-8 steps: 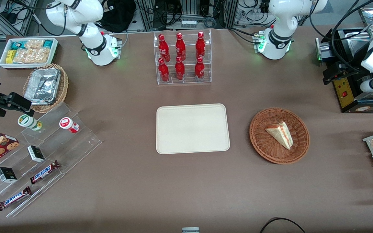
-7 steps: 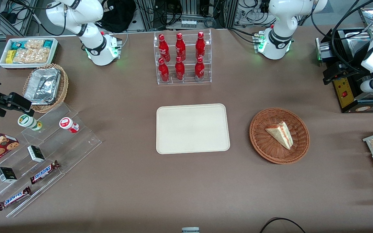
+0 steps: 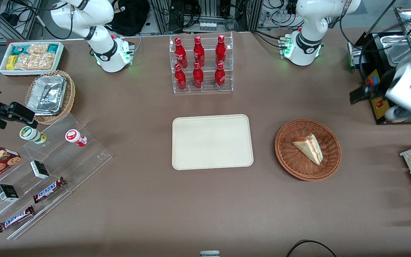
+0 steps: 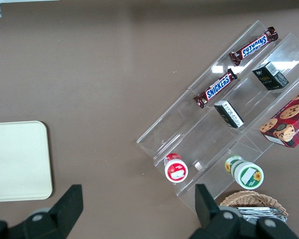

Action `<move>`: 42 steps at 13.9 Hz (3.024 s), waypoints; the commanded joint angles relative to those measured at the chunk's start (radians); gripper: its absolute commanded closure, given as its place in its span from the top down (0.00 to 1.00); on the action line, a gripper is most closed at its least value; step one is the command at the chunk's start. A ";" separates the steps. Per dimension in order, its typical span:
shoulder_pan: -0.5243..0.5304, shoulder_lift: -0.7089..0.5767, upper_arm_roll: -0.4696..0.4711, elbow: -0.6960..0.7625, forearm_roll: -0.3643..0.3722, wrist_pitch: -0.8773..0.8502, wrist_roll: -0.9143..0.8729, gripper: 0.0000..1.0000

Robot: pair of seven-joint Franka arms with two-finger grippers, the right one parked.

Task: Place sandwich from basket to tray
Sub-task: 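Move the left gripper from rest toward the sandwich in the wicker basket, then lower the open left gripper around the wrapped sandwich and close it, then lift the sandwich and carry it over the cream tray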

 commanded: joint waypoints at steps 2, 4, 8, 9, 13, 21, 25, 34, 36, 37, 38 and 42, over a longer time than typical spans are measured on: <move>-0.001 0.020 -0.005 -0.243 0.006 0.326 -0.171 1.00; -0.001 0.020 -0.006 -0.339 -0.008 0.440 -0.257 1.00; -0.004 0.020 -0.024 -0.528 -0.010 0.716 -0.544 1.00; -0.005 0.027 -0.024 -0.542 -0.010 0.736 -0.623 1.00; -0.005 0.090 -0.041 -0.565 -0.010 0.792 -0.687 1.00; -0.007 0.190 -0.045 -0.651 -0.010 1.020 -0.715 1.00; -0.001 0.185 -0.045 -0.634 -0.010 1.005 -0.712 0.07; -0.022 0.116 -0.148 -0.134 0.004 0.283 -0.636 0.07; -0.022 0.130 -0.231 -0.046 -0.002 0.241 -0.668 0.07; -0.031 0.142 -0.286 -0.039 0.004 0.244 -0.710 0.07; -0.057 0.158 -0.318 -0.036 0.013 0.249 -0.727 0.07; -0.240 0.277 -0.323 -0.015 0.065 0.311 -0.725 0.08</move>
